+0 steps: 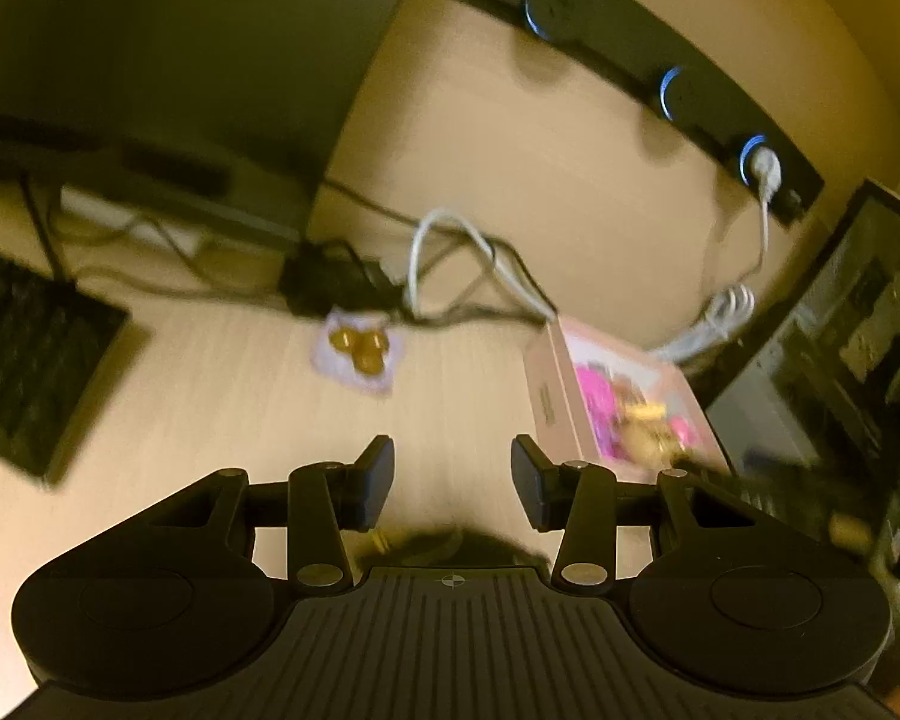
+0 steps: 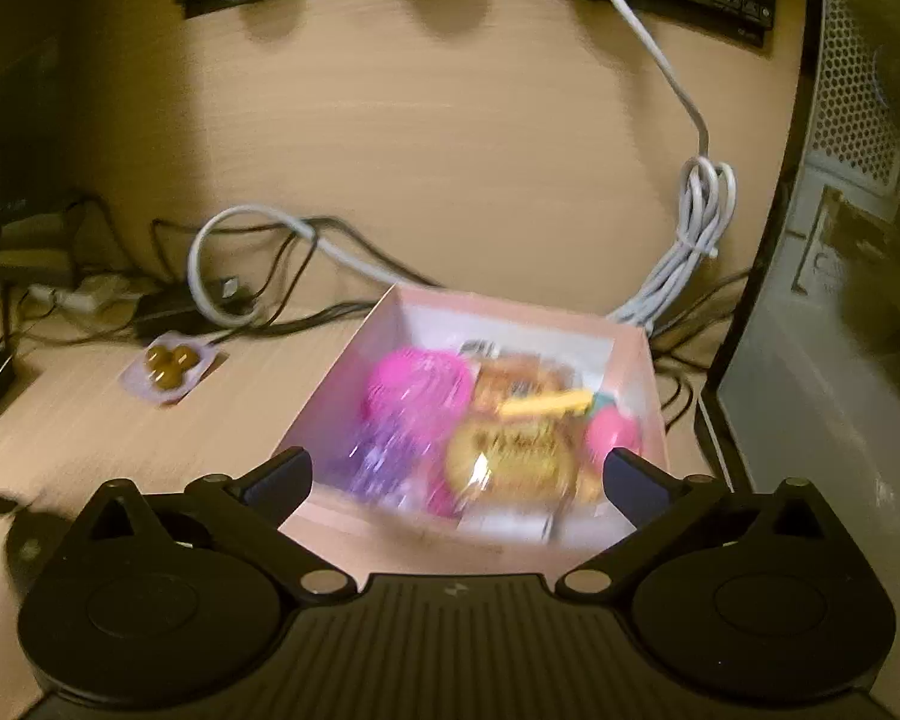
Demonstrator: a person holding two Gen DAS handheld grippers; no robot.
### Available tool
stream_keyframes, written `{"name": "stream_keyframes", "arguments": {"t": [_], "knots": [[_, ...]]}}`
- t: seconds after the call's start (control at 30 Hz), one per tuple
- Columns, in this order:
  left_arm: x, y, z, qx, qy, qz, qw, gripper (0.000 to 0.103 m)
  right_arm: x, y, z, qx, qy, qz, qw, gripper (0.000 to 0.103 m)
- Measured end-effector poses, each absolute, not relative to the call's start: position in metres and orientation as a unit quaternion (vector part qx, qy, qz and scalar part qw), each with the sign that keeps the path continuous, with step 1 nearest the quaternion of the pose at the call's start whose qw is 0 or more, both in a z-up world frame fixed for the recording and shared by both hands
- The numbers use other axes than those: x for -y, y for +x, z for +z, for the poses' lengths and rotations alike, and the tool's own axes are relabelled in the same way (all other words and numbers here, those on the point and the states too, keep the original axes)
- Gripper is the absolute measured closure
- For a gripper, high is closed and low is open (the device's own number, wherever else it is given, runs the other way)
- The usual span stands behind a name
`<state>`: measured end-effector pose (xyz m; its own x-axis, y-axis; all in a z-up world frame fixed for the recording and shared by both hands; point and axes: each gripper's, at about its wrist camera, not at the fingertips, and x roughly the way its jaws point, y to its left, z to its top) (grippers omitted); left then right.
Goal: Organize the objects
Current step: 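Lower the yellow lego plate into the pink box and open the right tool, then move the left tool toward the purple dish of brown candies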
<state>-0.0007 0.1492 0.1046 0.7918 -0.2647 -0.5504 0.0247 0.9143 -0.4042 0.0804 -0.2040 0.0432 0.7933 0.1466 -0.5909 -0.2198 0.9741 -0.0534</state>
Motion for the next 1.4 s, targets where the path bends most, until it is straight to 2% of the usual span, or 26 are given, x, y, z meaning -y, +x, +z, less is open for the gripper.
{"name": "stream_keyframes", "arguments": {"t": [0.2,0.63,1.03,1.4], "knots": [[-0.168,0.03,0.098,-0.33,-0.163,-0.086,0.926,0.056,0.194,0.044,0.032,-0.33,-0.084,0.096,0.935,0.0],[-0.158,0.09,0.032,-0.422,-0.061,-0.11,0.898,0.056,0.175,0.01,0.007,-0.386,-0.071,0.05,0.918,0.0],[-0.135,0.102,0.005,-0.447,-0.006,-0.137,0.884,0.056,0.176,0.005,-0.021,-0.43,-0.041,0.014,0.902,0.0],[-0.124,0.096,0.004,-0.434,0.02,-0.132,0.891,0.055,0.184,-0.002,-0.031,-0.441,-0.011,0.009,0.898,0.0]]}}
